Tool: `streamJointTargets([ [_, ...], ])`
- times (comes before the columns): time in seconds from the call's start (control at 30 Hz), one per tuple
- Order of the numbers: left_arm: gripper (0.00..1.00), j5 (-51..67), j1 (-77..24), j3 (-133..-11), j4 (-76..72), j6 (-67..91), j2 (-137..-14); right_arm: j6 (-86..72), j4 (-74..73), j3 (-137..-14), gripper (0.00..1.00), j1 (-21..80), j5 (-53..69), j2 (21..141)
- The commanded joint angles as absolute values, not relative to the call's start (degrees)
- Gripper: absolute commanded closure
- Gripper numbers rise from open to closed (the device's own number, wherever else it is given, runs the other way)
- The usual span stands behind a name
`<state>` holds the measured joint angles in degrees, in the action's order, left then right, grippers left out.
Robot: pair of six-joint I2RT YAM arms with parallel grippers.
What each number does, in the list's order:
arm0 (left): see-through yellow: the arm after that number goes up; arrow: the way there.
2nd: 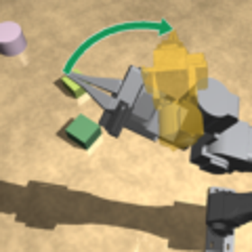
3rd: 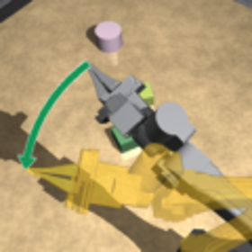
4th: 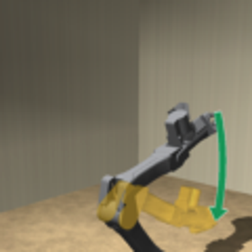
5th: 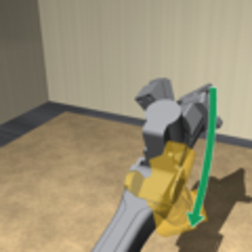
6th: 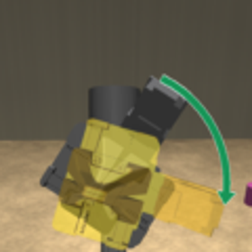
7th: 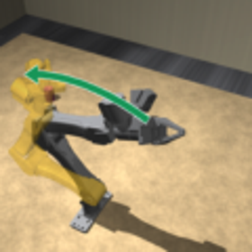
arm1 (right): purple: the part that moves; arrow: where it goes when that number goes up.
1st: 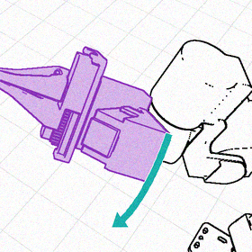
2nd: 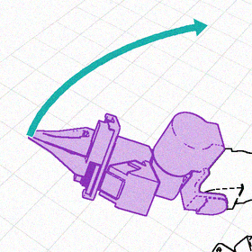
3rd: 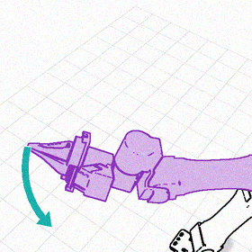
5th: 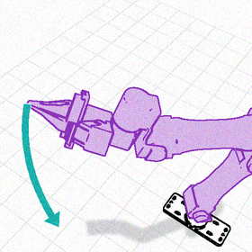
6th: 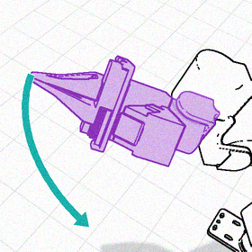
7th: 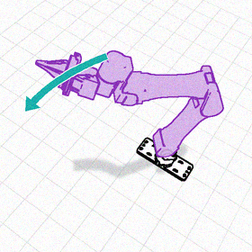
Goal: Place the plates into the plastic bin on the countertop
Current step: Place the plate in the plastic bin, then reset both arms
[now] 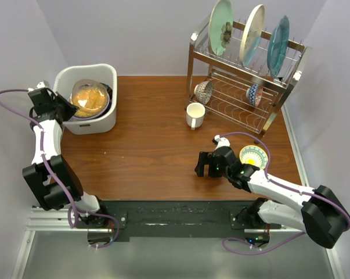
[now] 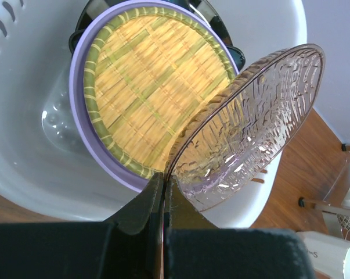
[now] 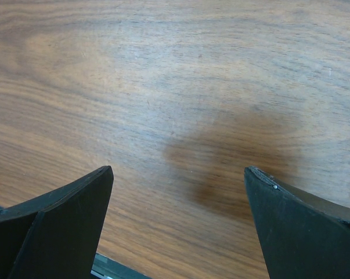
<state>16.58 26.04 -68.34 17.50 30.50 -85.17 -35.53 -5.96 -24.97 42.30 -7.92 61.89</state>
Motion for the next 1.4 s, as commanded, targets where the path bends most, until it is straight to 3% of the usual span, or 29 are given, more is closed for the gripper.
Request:
streamJointTargets([
  [0.0,1.00,15.2,26.7,-68.2,14.0,31.6,-87.1,-34.6,-4.7,-25.4,0.01,42.1,-7.6,62.1],
  [0.2,0.99,17.1,26.7,-68.6,13.3,31.4,-89.8,-34.2,-5.2,-26.2,0.01,42.0,-7.5,62.5],
  [0.23,0.78,17.8,26.7,-68.6,12.9,31.4,-90.5,-34.2,-5.1,-26.0,0.01,42.0,-7.4,62.5],
  [0.3,0.73,19.2,26.7,-68.6,12.4,31.8,-90.9,-34.2,-5.0,-26.3,0.01,42.0,-7.2,62.8],
  [0.43,0.38,20.0,26.7,-69.6,12.3,32.1,-91.5,-34.2,-5.1,-26.6,0.01,42.0,-7.2,63.0],
  [0.7,0.00,20.5,26.7,-67.1,11.3,31.2,-83.9,-34.3,-5.1,-26.6,0.01,42.0,-7.3,62.8],
  [1.17,0.00,29.9,25.1,-65.3,14.5,28.0,-71.3,-34.1,-6.8,-27.2,0.01,42.0,-6.9,61.1],
  [1.37,0.00,22.5,16.9,-65.0,19.2,20.9,-69.6,-33.8,-9.6,-28.7,0.01,42.0,-8.1,59.4],
])
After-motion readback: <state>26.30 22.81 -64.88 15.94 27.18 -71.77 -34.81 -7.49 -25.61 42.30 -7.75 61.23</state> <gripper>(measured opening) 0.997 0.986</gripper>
